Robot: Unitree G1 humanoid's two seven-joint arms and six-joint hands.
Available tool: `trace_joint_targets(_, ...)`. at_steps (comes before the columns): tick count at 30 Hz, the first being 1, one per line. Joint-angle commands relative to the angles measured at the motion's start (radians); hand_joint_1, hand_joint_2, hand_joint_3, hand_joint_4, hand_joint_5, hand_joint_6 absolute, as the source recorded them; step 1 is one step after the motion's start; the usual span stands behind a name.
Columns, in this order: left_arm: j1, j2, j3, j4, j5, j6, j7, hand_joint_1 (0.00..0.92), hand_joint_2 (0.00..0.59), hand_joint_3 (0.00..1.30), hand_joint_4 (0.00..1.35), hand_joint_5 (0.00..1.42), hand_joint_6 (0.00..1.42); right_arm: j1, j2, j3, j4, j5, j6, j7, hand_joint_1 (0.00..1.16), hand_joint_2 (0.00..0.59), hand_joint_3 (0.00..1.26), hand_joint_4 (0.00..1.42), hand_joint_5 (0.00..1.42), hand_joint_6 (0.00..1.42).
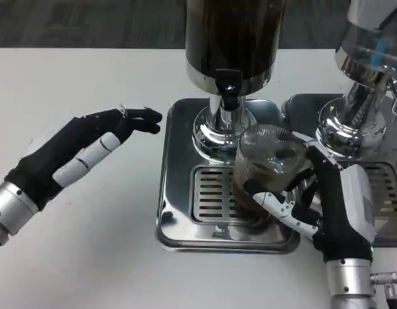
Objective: Grasp the cup under the faucet to collect the drink, then remove the cup.
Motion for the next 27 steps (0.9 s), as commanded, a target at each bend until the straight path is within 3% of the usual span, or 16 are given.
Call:
trace_joint_targets(1,-0.020,0.006,-0.015,0.012,0.047,-0.046,0.026,0.000,0.218,0.32,0.30,0.22,0.15,0.019,-0.015,-0.022,-0.073,-0.012,0.003,-0.034,0.62,0.251,0.59,0.76,0.87,1.18)
trace_joint_targets(13,0.002,0.049,-0.032,-0.009,0.154,-0.150,0.100,0.000,0.200,0.23,0.18,0.13,0.09,0.134,-0.043,-0.056,-0.249,-0.010,0.066,0.018,0.62,0.256,0.60,0.77,0.88,1.19)
trace_joint_targets(27,0.093,0.117,-0.028,-0.085,0.161,-0.236,0.127,0.000,0.199,0.22,0.17,0.12,0.09,0.249,-0.057,-0.076,-0.409,0.015,0.057,0.110,0.67,0.237,0.61,0.76,0.88,1.21)
